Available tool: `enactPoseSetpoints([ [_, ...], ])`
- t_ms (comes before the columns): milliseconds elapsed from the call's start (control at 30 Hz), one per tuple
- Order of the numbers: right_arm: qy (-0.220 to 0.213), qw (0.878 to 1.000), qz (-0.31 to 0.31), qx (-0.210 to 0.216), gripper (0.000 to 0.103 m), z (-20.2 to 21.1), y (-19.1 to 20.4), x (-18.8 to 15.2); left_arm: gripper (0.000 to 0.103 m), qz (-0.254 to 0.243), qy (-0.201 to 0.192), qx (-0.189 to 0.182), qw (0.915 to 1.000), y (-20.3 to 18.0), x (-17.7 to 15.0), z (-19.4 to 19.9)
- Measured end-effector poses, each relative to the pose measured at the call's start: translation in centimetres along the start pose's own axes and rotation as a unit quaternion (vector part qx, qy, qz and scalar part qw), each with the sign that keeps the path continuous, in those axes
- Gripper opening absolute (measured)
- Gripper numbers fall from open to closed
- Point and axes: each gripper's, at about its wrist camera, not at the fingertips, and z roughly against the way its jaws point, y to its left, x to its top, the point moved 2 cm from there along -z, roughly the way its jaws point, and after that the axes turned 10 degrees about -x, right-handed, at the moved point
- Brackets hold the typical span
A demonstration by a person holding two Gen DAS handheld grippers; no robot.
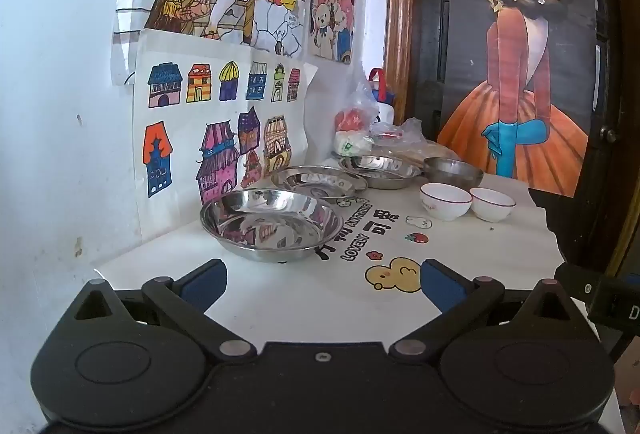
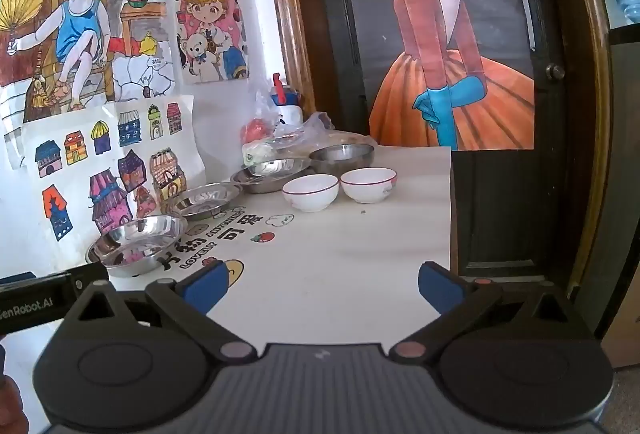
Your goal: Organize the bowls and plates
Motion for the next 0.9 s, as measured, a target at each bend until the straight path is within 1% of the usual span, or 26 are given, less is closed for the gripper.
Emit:
enactPoseSetpoints([
  [33,0.005,1.000,-0.008,0.001,0.103,-0.1,-0.1,0.1,0.102,-0.002,-0.001,0.000,1.0000,0.0,0.0,0.0],
  [167,0.004,1.000,-0.005,0.002,0.103,-0.1,0.0,0.4,0.102,0.000,-0.001,0.001,1.0000,0.0,0.0,-0.1],
  [200,0.003,1.000,-0.004,0.001,0.103,-0.4,0.1,-0.1,0.102,0.001,-0.001,0.001,1.0000,0.0,0.0,-0.1],
  [533,-0.003,1.000,0.000,-0.002,0.103,-0.1,-1.1,-0.7,0.102,0.003,-0.003,0.000,1.0000,0.1,-0.2,-0.3],
  [600,0.002,1.000,0.004,-0.002,0.103,-0.4,0.1,-0.1,0.102,0.003,-0.002,0.000,1.0000,0.1,-0.3,-0.4],
  [900,0.003,1.000,0.004,-0.002,0.103,-0.4,0.1,-0.1,0.102,0.004,-0.002,0.001,1.0000,0.3,-0.1,-0.1],
])
